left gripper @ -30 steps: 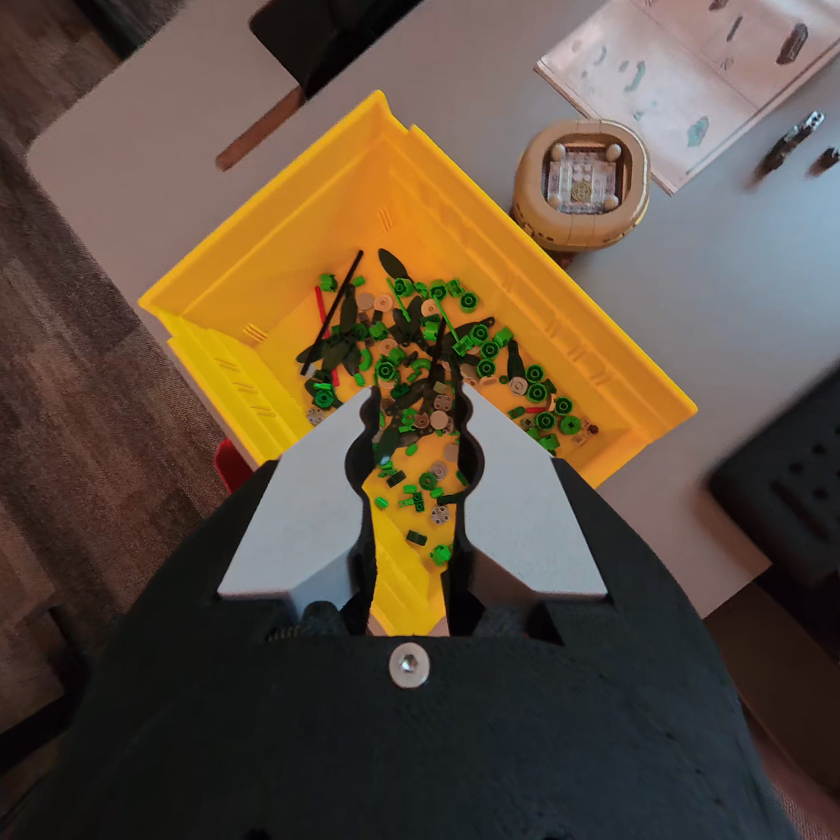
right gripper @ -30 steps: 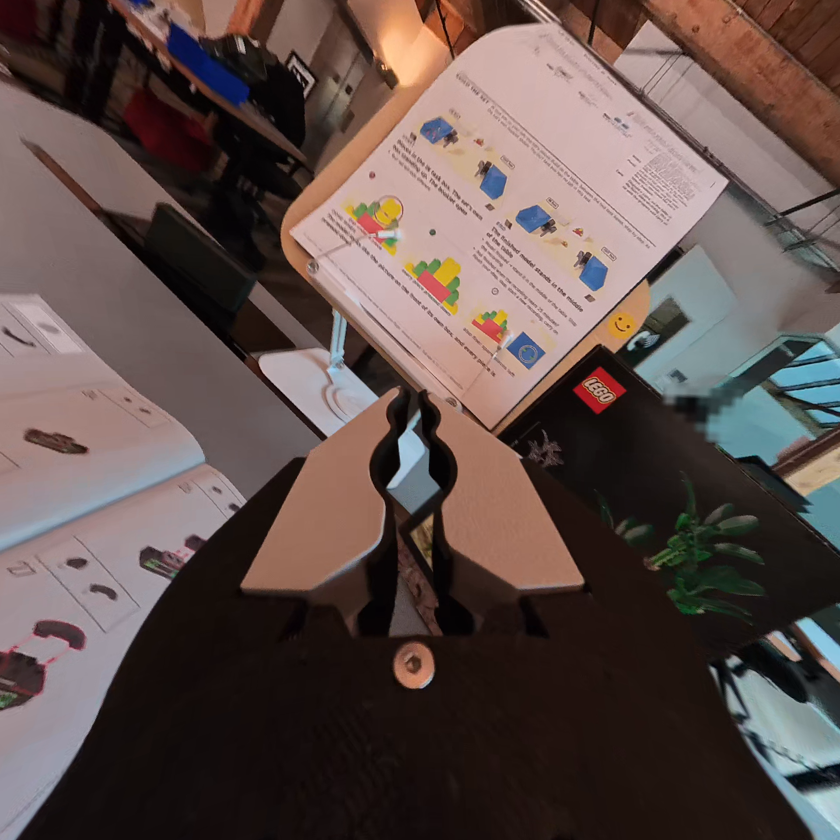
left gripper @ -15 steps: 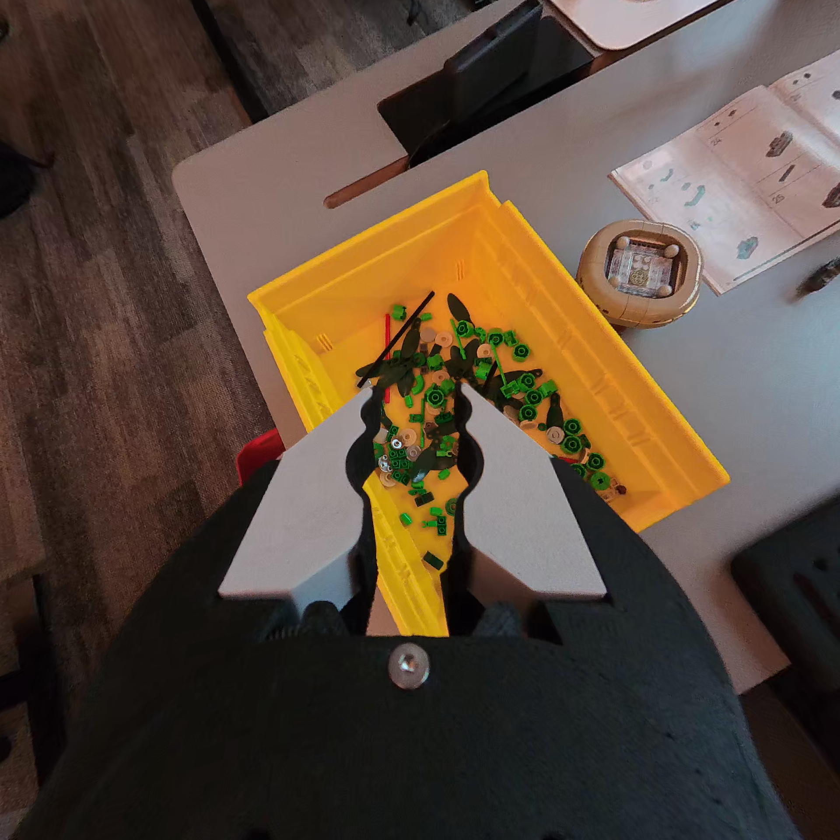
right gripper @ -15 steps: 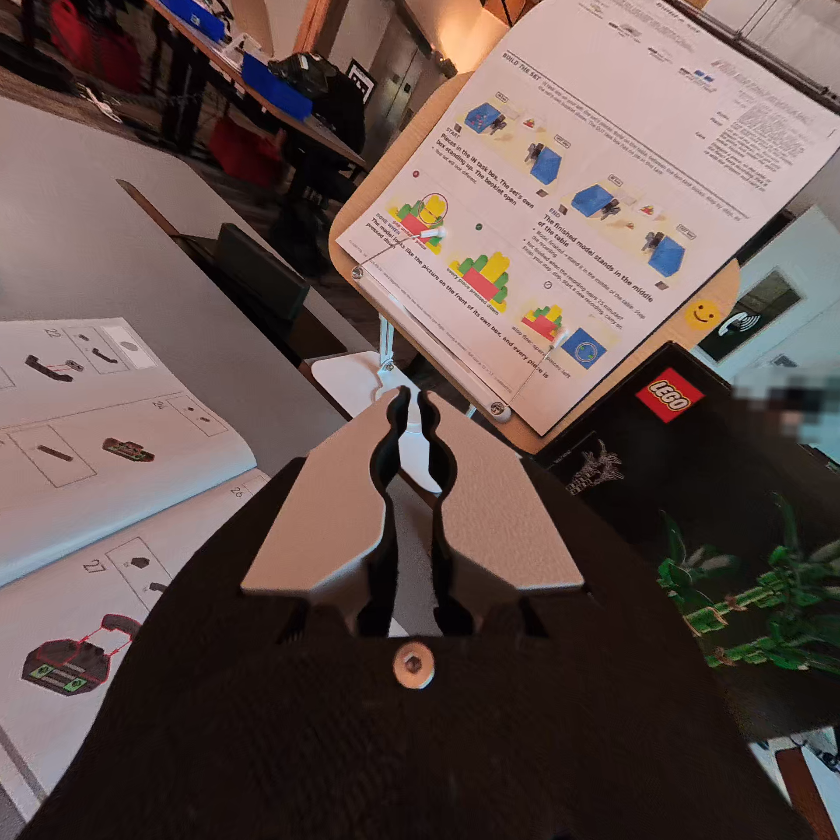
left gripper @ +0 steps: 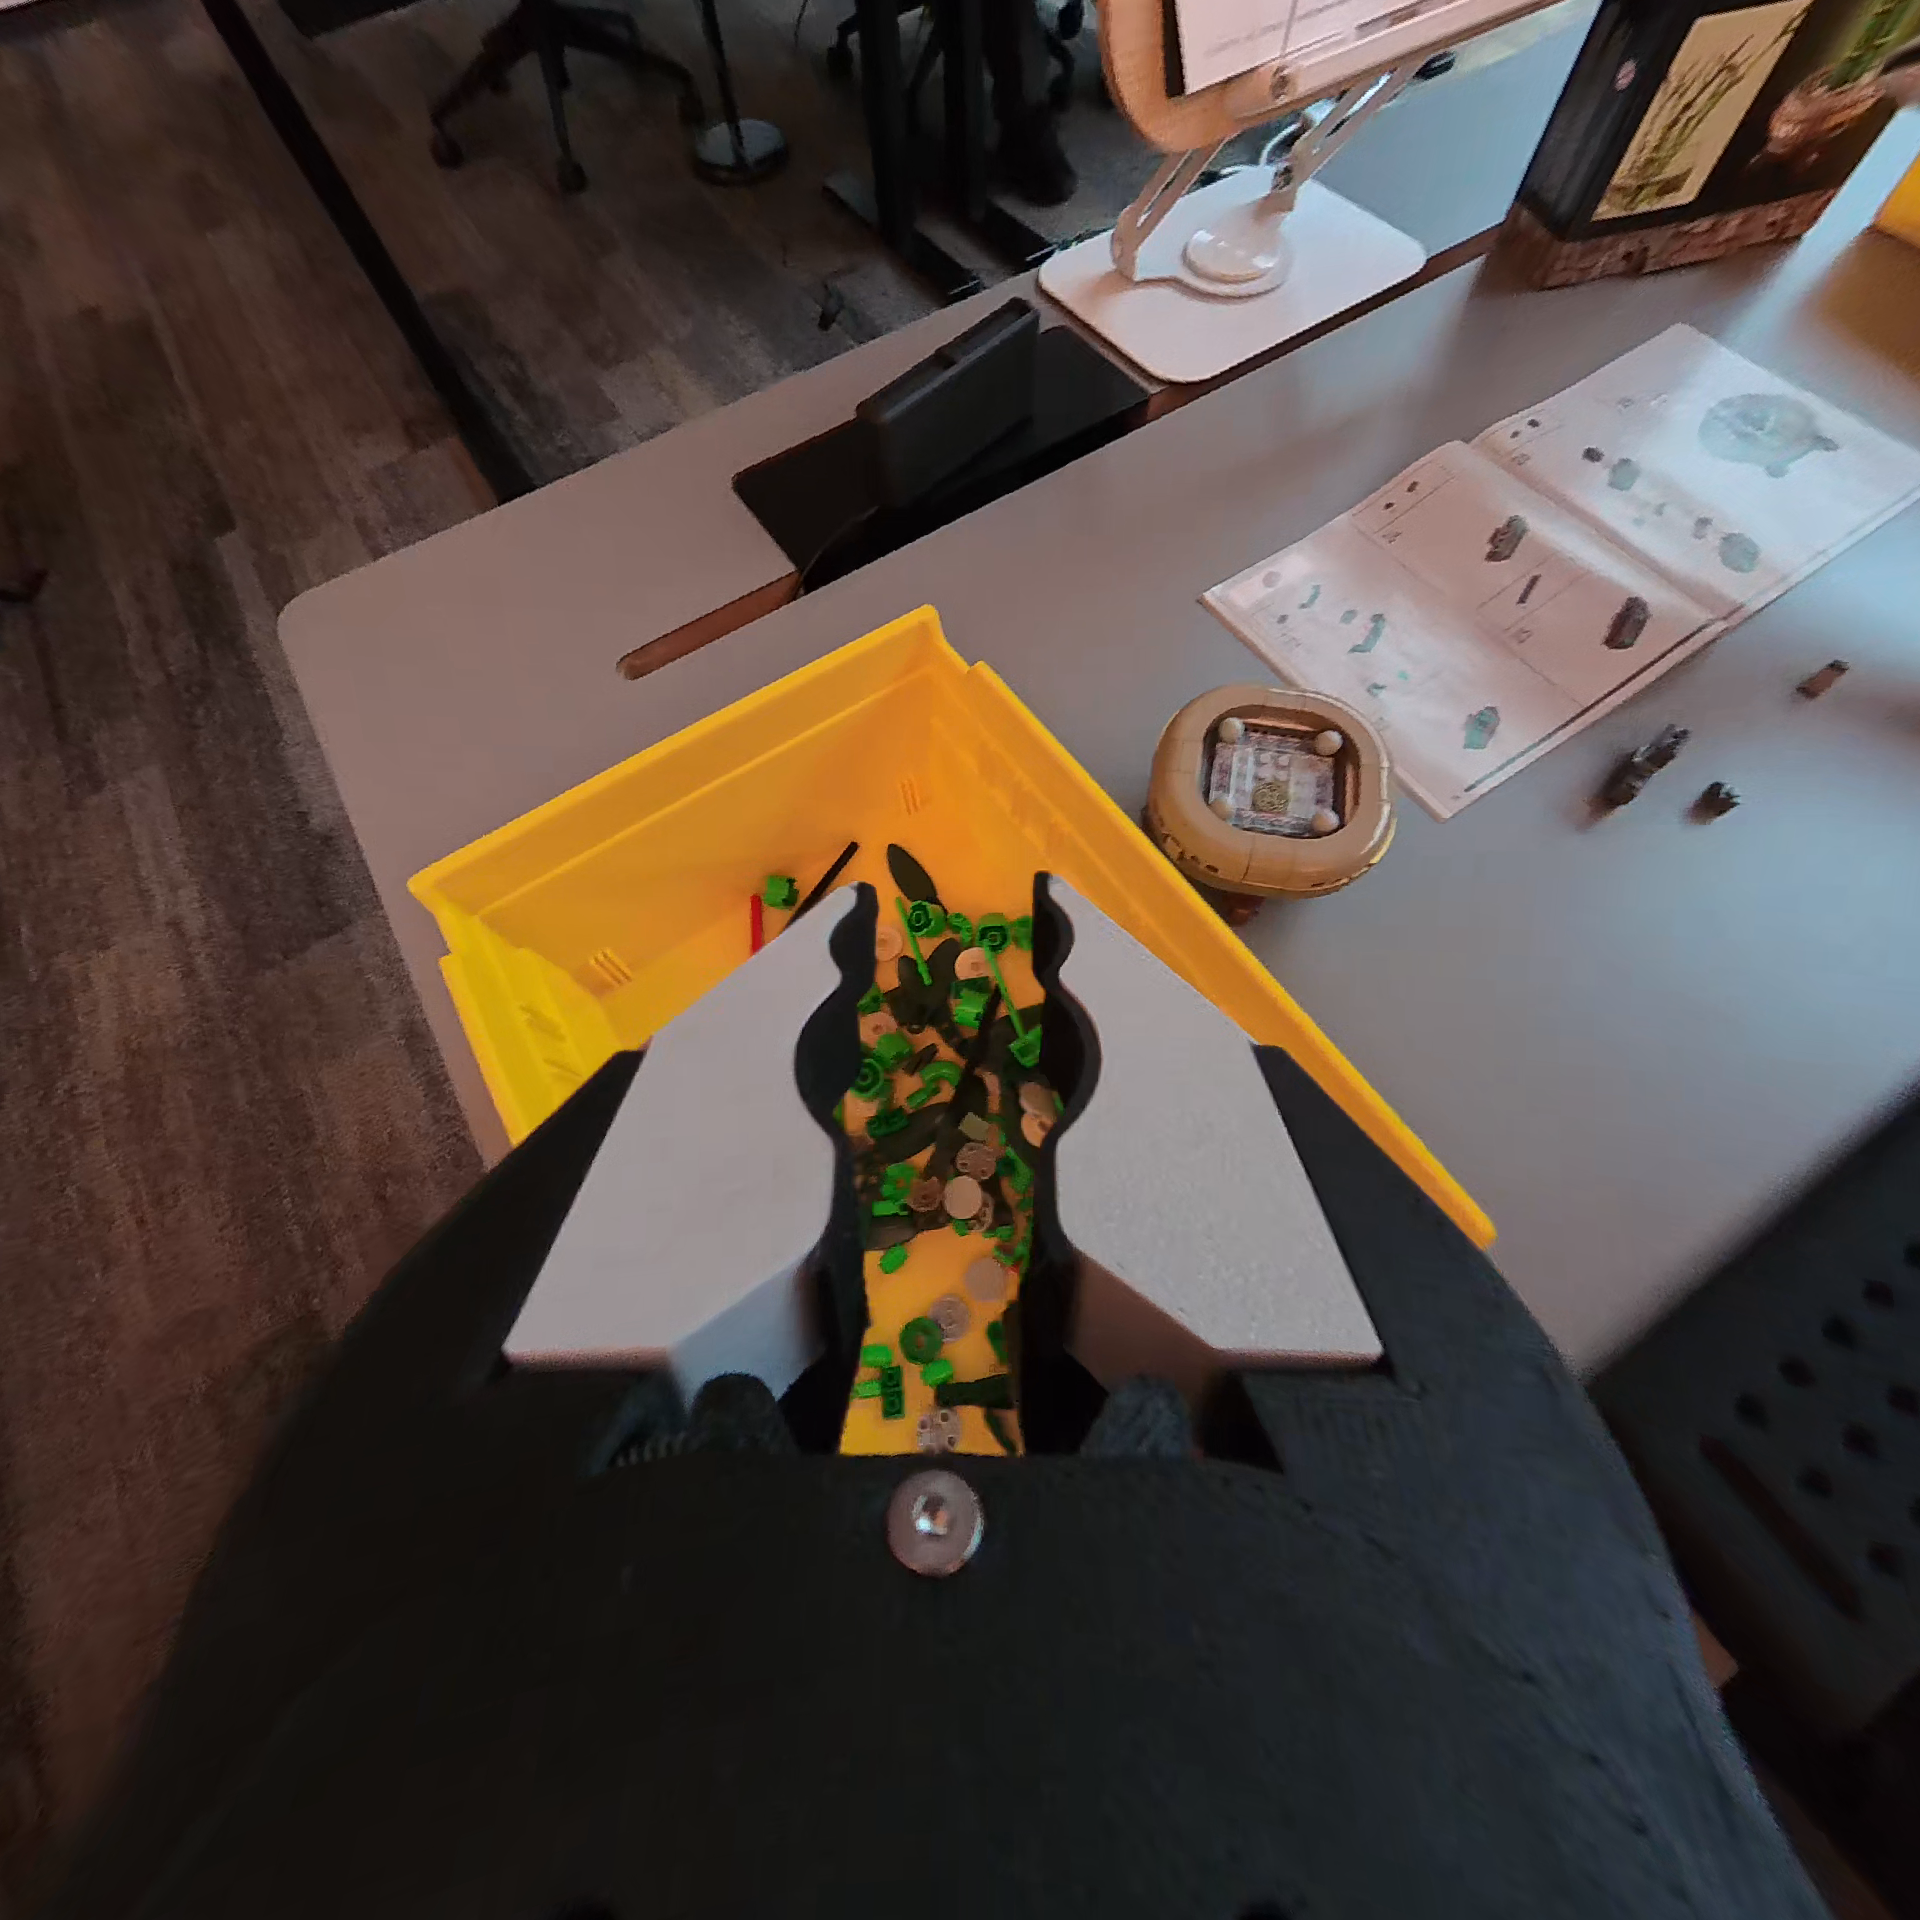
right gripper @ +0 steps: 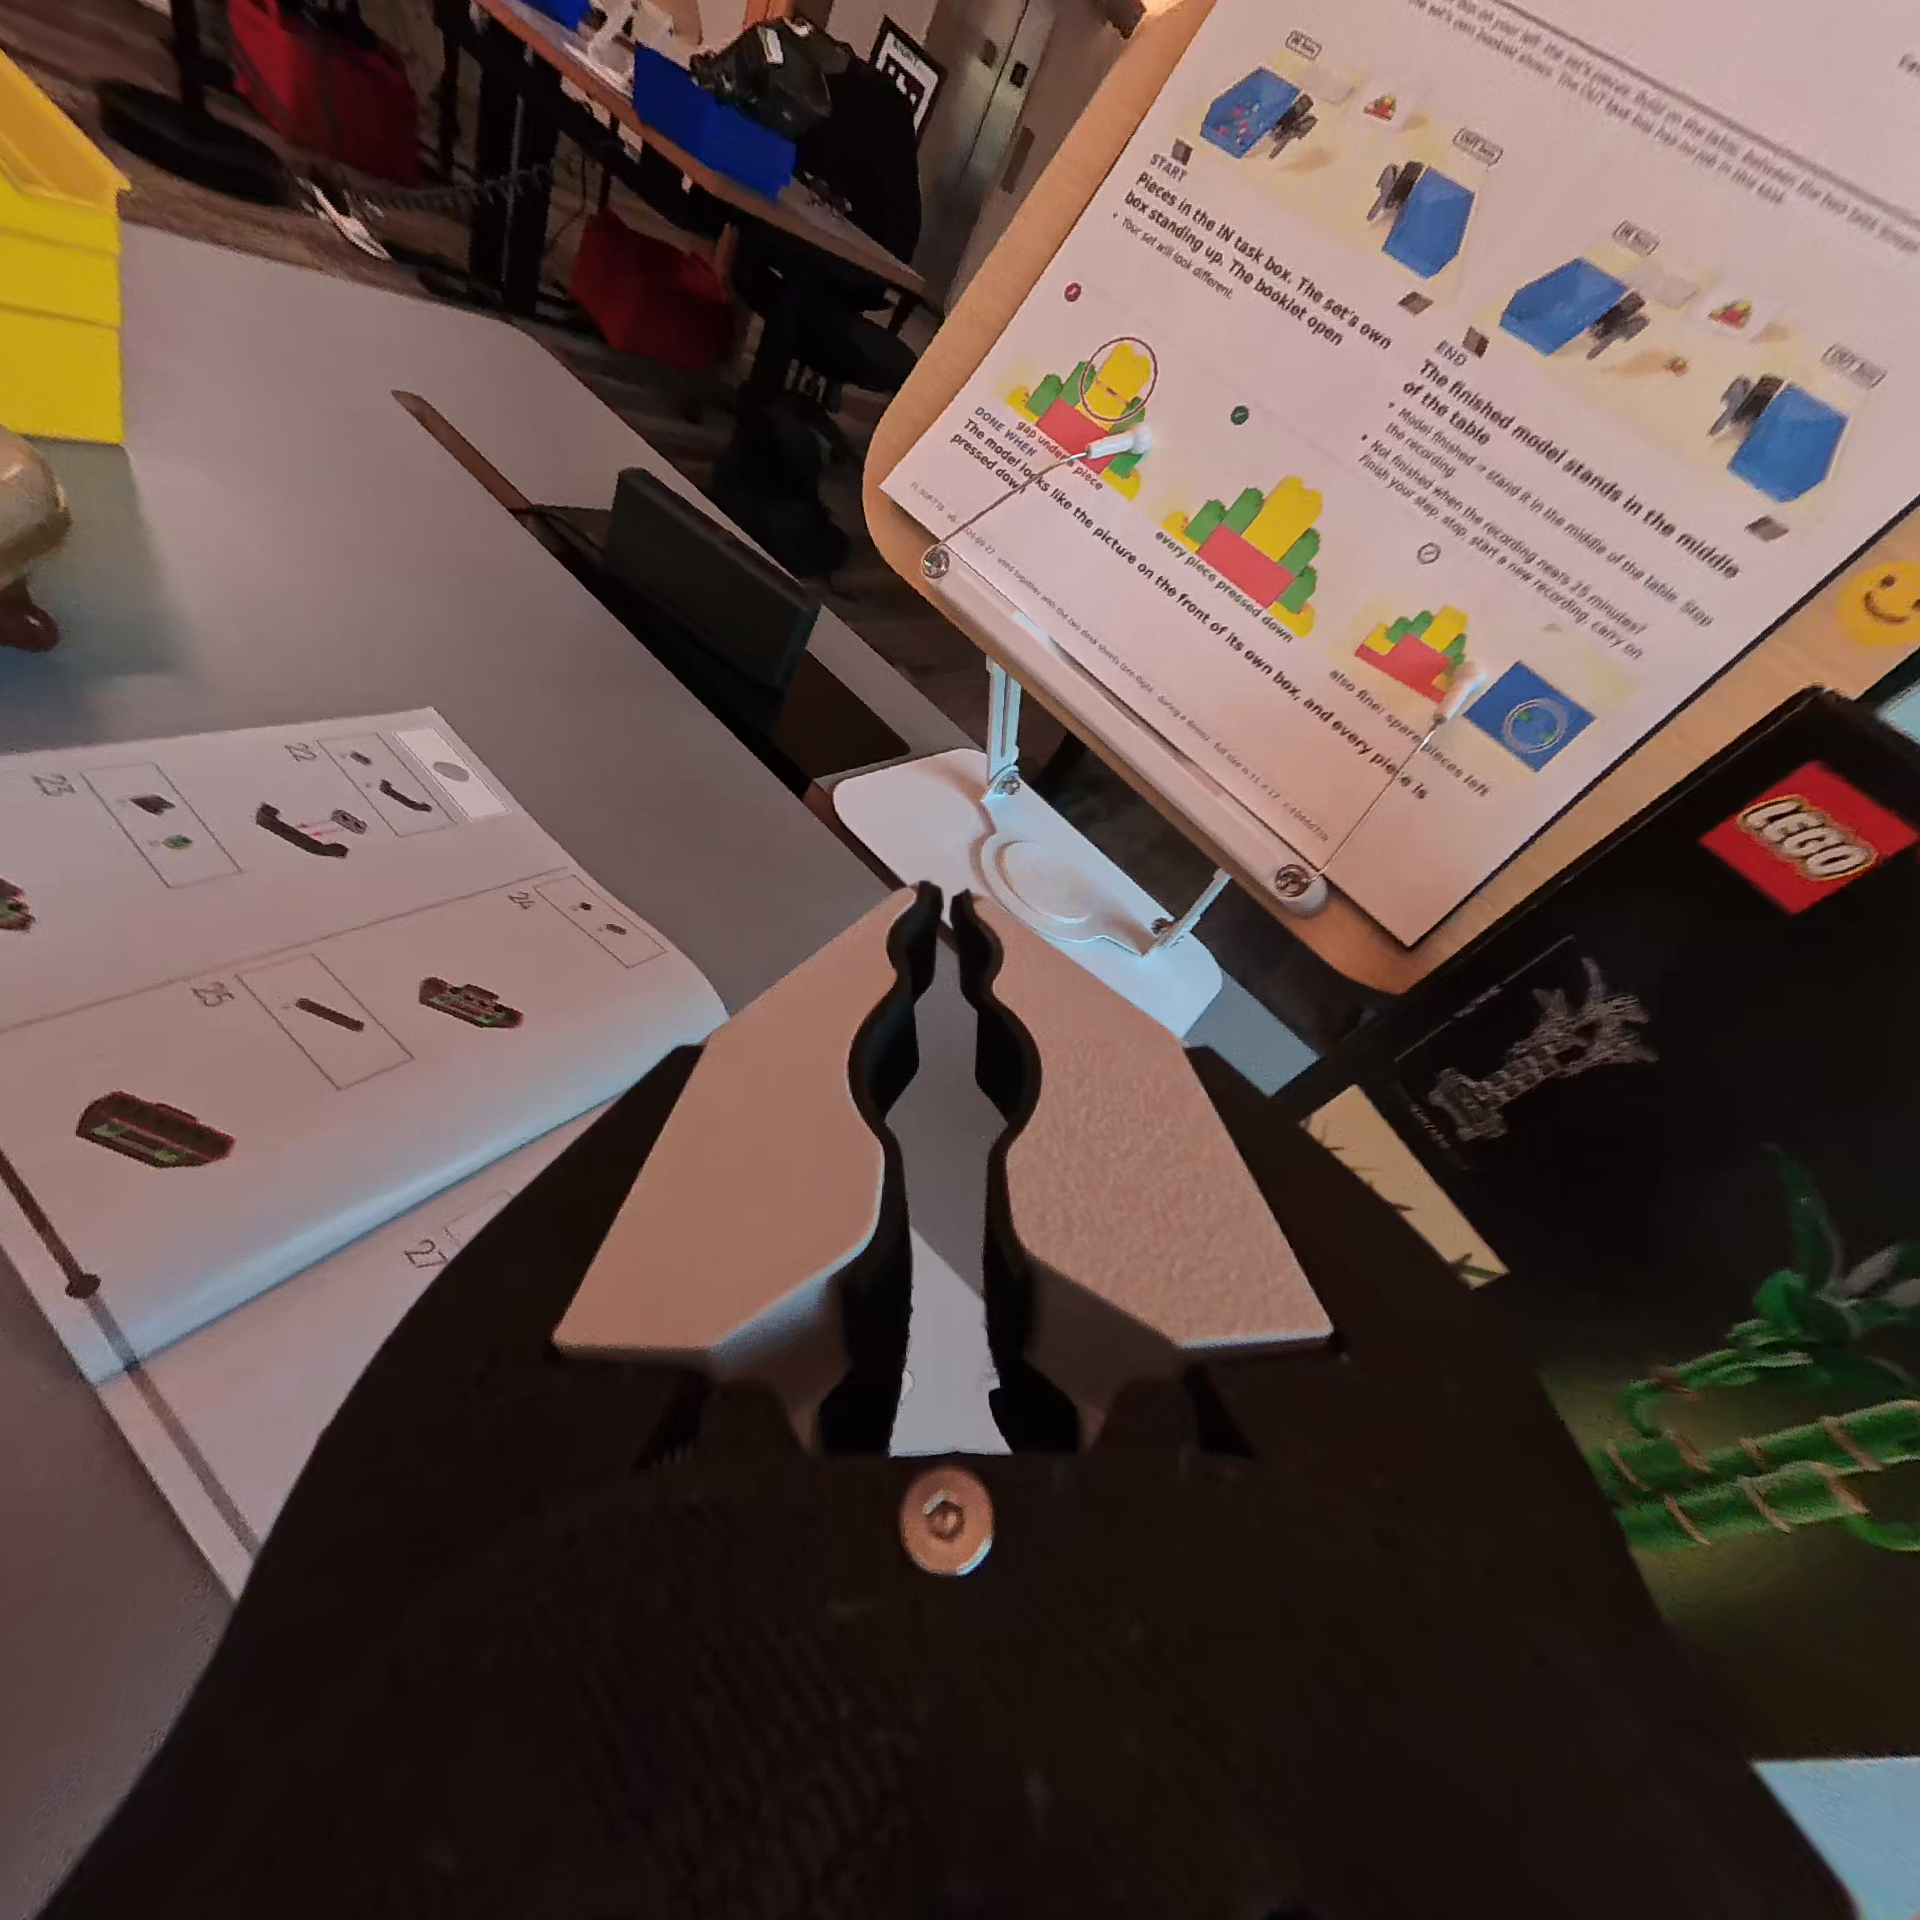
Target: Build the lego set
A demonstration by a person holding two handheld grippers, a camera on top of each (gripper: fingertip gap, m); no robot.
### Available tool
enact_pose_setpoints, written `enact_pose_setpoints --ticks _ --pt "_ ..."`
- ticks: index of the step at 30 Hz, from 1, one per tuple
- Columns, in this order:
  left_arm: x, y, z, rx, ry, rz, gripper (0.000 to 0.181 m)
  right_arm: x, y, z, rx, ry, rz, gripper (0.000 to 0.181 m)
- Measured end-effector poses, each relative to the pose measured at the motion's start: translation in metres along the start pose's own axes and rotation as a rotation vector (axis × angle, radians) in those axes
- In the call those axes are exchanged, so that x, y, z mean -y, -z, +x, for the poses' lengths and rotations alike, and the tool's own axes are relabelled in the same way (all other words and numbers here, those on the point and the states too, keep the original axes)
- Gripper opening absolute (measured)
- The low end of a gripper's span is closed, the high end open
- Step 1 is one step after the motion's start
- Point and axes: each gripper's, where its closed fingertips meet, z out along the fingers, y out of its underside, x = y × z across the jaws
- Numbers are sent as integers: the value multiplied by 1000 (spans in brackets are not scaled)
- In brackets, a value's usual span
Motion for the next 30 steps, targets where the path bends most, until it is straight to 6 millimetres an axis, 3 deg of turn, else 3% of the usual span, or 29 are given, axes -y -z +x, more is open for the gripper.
enact_pose_setpoints --ticks 6,10,18,30 --pt "-3 12 6 1 -69 -54 28 -6 -7 2 -36 63 -59 2" --pt "3 18 0 -3 -38 -5 28 -5 -7 0 -29 50 -51 2" --pt "-9 20 -17 -5 7 58 28 2 -6 0 -11 31 -34 2" --pt "-7 25 -26 -3 7 112 32 -11 -10 -2 -4 42 -85 3"
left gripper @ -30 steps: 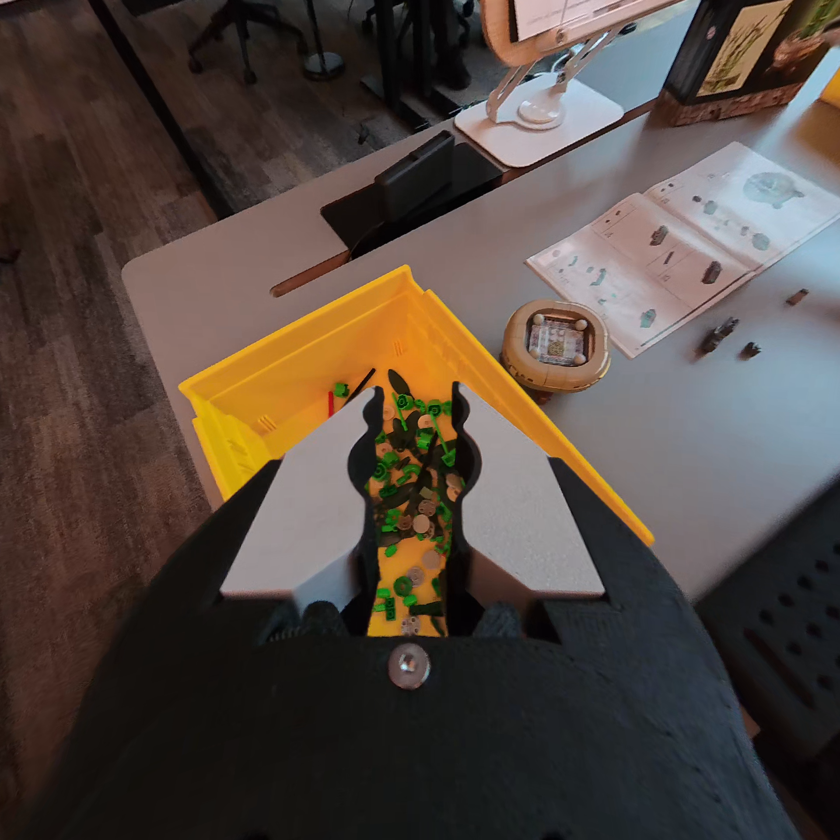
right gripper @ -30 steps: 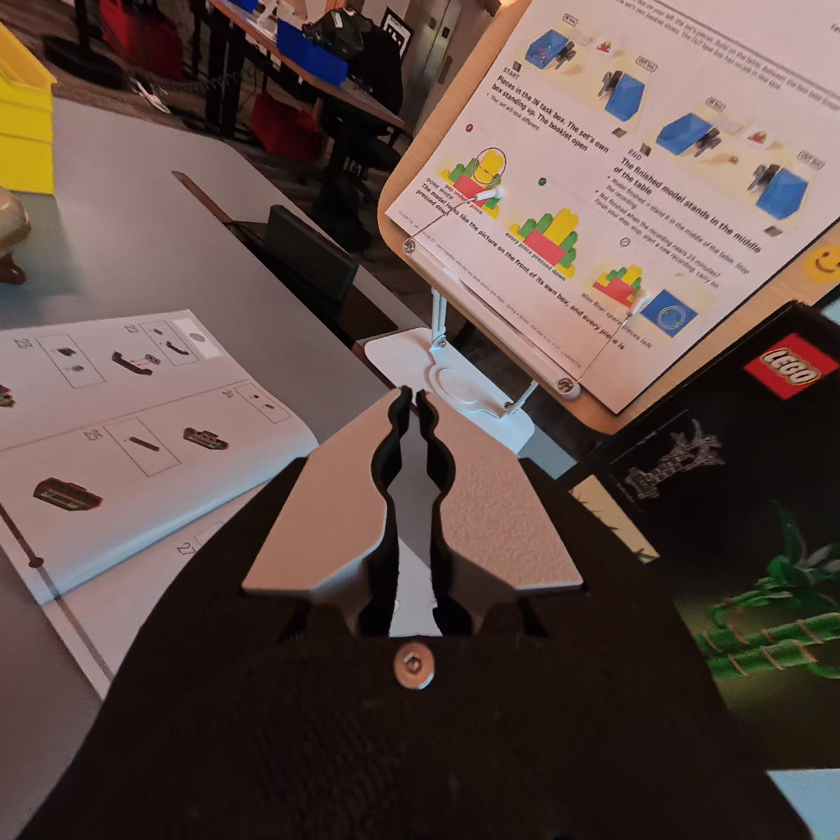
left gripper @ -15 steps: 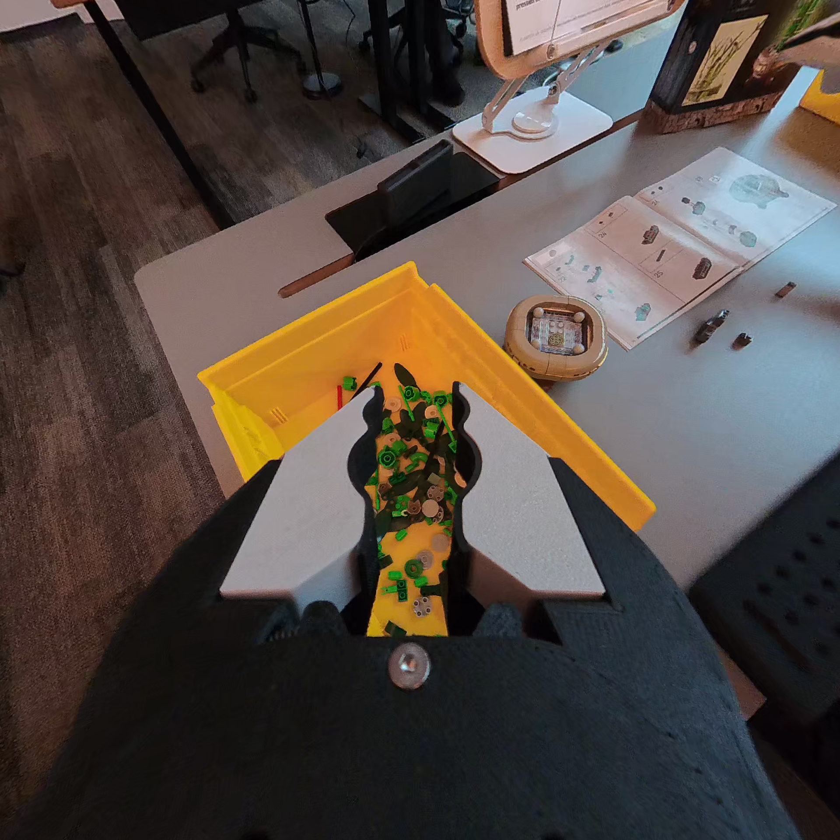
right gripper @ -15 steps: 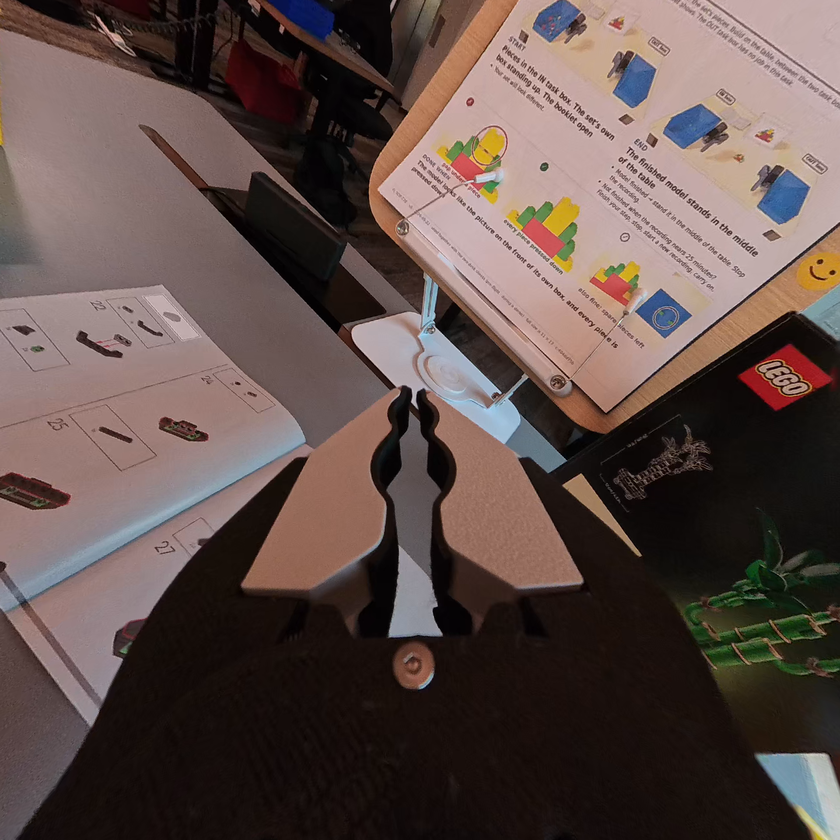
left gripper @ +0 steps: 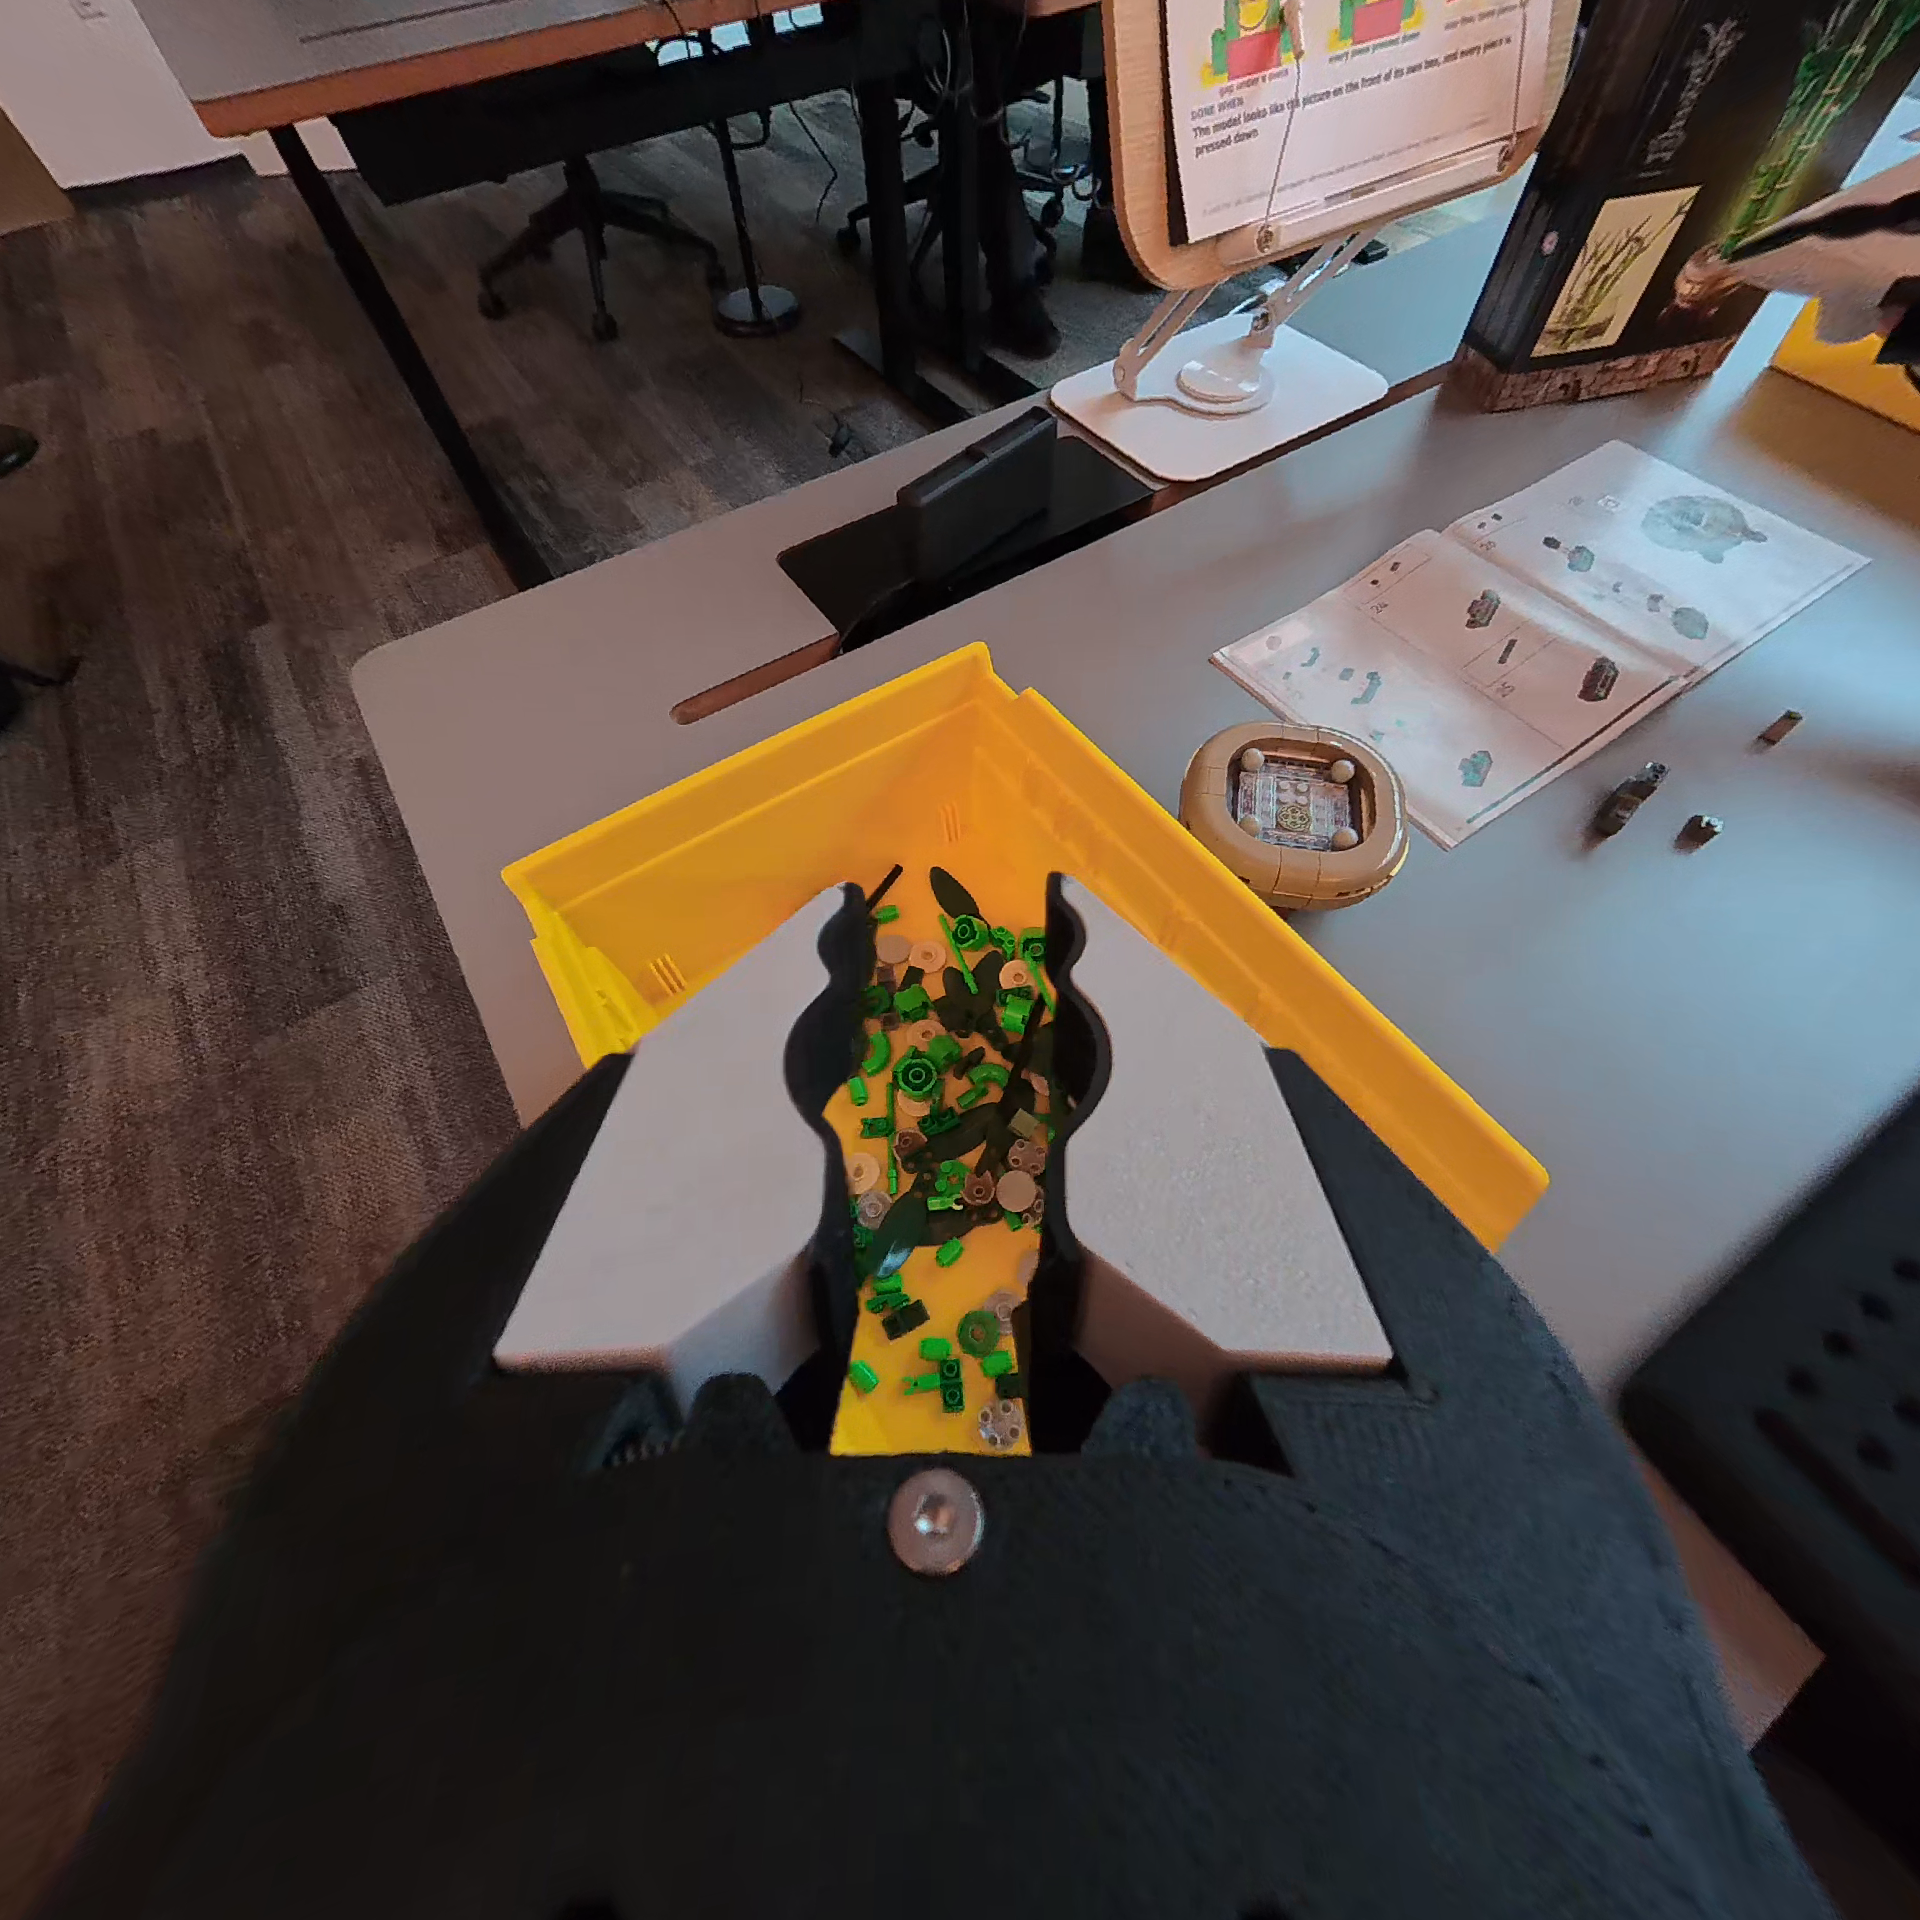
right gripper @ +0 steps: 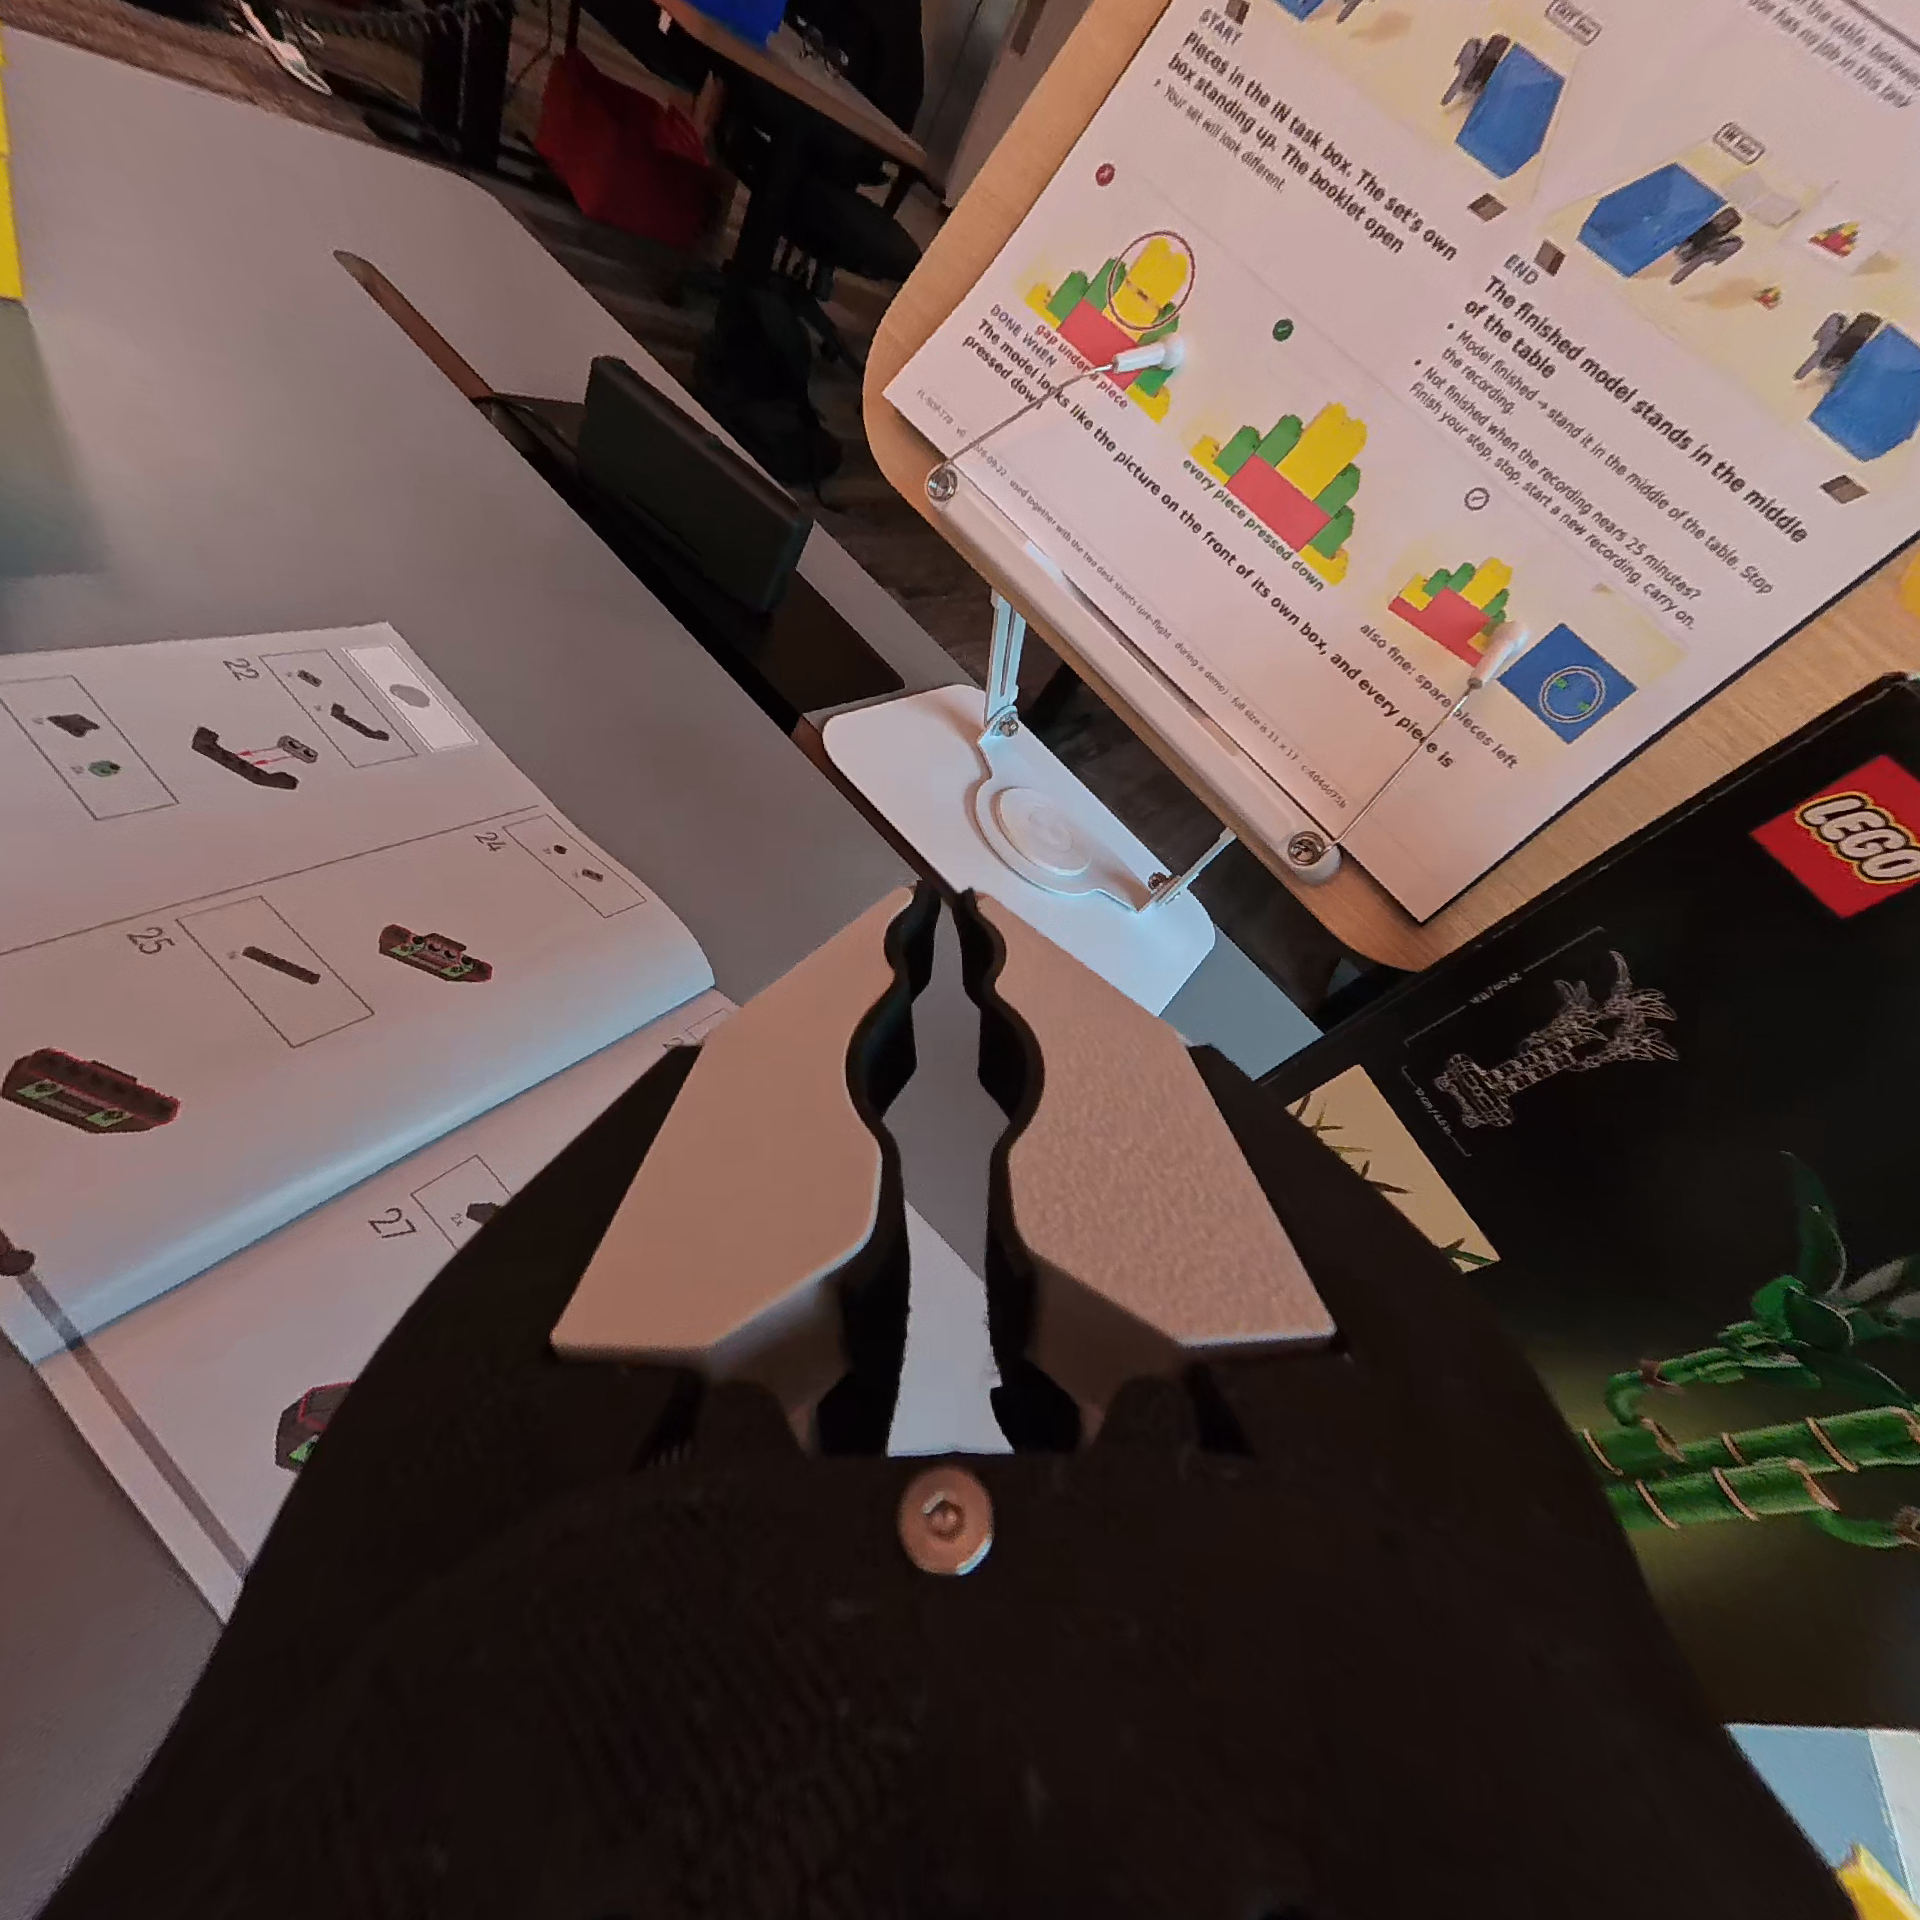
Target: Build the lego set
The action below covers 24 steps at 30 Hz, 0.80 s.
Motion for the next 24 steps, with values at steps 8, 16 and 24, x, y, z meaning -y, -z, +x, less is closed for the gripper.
enact_pose_setpoints --ticks 8,16,24 --pt "-13 -2 -5 107 -54 -70 38 -4 0 3 -8 4 -24 4" --pt "-23 -9 8 145 -104 -100 42 11 10 9 -3 -69 26 5" --pt "-28 -15 19 116 -109 -118 45 16 12 10 10 -122 49 6"
